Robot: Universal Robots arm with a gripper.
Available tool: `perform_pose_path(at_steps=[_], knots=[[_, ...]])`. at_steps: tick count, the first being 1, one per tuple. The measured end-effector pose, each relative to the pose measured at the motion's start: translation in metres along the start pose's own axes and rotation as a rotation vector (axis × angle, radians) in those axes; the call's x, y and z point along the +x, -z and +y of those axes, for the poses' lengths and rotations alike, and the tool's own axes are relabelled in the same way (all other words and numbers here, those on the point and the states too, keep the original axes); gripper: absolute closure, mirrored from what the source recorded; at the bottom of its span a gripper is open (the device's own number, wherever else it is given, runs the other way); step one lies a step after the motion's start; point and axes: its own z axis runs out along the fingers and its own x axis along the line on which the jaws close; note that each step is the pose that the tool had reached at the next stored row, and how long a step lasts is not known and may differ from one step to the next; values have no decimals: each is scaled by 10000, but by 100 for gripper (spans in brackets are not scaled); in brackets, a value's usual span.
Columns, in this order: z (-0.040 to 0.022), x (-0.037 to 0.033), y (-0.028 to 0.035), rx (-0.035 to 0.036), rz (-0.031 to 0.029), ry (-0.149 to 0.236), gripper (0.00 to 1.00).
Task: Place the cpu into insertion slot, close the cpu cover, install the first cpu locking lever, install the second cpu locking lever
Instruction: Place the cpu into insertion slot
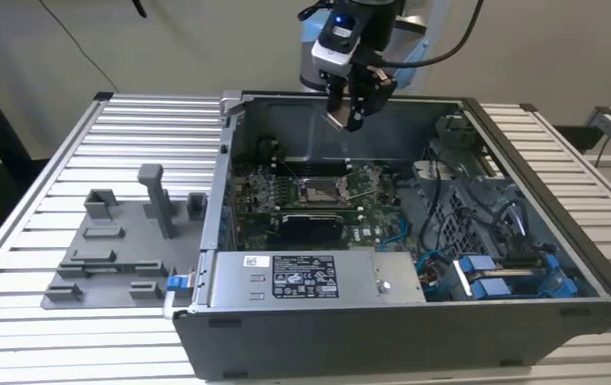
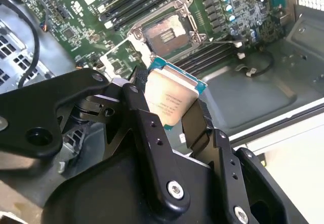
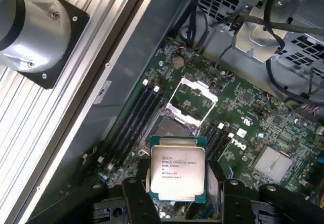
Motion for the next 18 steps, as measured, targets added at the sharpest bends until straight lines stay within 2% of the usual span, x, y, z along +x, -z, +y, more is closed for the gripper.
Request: perform_pose_path(at_steps=[8,18], knots=[[-1,-1,-15,-105,-59,-1202,46],[0,-3,-28,-194,-109,-2237,46]])
